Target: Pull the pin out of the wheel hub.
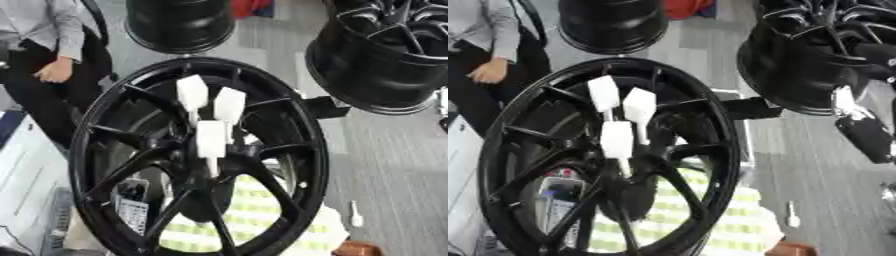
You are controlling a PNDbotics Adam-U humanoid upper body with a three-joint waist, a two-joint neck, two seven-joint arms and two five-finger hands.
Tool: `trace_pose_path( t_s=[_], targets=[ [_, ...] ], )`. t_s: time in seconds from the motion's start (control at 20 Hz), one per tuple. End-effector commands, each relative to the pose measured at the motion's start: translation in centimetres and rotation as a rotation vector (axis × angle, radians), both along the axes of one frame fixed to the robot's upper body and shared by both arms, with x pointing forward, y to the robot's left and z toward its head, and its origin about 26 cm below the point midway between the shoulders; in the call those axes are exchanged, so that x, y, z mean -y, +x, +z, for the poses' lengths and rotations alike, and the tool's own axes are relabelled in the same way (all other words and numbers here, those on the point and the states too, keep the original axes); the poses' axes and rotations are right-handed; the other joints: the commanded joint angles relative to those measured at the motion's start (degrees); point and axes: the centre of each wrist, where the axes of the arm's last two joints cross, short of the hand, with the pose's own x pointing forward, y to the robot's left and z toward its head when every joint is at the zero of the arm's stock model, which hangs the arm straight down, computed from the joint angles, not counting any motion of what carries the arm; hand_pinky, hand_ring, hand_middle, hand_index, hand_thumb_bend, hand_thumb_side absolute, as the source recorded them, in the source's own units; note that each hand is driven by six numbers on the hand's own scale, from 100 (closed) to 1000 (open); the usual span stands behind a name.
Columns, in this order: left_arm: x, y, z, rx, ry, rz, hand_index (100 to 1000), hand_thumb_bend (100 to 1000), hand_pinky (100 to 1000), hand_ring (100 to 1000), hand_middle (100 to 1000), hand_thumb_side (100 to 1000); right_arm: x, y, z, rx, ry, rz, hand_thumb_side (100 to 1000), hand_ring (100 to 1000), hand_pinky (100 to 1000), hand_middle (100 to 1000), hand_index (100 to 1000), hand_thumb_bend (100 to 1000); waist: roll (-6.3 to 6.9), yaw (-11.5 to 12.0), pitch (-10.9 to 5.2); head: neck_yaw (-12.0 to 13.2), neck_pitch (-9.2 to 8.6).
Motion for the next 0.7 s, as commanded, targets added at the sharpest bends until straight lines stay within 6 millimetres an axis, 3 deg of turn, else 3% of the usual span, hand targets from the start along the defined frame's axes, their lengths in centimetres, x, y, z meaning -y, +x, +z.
trace_pose_path(
  t_s=[0.05,0.35,0.7],
  targets=[
    [-0.8,-0.5,4.8,0.051,0.297,0.021,839,100,789,760,641,547,-0.4,-0.2,0.2,0.023,0.006,0.000,607,852,753,794,813,100,0.49,-0.2,-0.78,0.1,0.28],
    [-0.5,-1.2,10.6,-0.015,0.736,0.062,823,100,784,754,674,531,-0.8,-0.4,-0.4,0.008,0.022,-0.005,632,852,750,794,813,100,1.25,-0.8,-0.64,0.1,0.23],
    [1.8,-1.6,13.7,-0.072,1.080,-0.009,815,140,782,748,699,515,-1.0,-0.5,-0.7,-0.009,0.022,-0.008,648,852,749,794,813,100,1.48,-1.1,-0.34,-0.1,-0.32]
  ],
)
